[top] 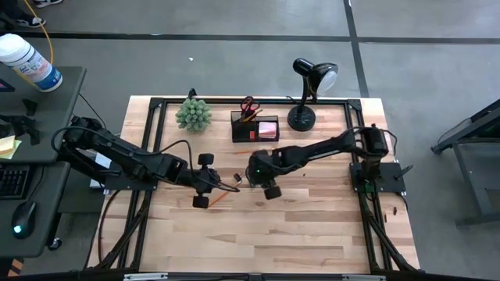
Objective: Pick and place office supplies into organizer
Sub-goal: Put the right black binder clip into the black desk organizer
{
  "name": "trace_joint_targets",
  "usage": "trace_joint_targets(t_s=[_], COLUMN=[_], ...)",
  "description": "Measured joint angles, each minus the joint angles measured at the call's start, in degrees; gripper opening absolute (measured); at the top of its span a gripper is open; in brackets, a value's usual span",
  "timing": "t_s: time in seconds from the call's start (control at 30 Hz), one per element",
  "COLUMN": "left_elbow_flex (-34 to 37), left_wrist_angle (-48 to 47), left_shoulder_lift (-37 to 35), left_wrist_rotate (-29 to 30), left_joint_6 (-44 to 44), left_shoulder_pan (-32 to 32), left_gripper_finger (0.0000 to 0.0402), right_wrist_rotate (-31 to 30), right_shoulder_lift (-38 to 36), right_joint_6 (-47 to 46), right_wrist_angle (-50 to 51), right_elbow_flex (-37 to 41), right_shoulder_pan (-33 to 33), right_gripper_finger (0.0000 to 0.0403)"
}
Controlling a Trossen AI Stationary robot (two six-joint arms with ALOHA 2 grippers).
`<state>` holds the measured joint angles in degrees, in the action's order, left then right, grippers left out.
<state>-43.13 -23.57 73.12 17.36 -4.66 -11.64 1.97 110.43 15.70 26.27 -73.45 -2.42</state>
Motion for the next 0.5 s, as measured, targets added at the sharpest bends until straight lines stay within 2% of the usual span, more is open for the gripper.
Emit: trace_joint_targets(t_s=[0.5], left_elbow_flex=[0.0], left_wrist_angle=[0.0], left_shoulder_lift=[0.0], left_wrist_rotate=[0.7], left_joint_6=[1.9], left_shoulder_pan=[0.0], left_gripper_finger=[0.0058], right_wrist_rotate=[4.6], right_shoulder_lift=[1.1], right_joint_6=[4.2], right_wrist_angle=[0.8], right_elbow_flex=[0.1], right_shoulder_pan=[0.5], right_gripper_finger=[0.0139])
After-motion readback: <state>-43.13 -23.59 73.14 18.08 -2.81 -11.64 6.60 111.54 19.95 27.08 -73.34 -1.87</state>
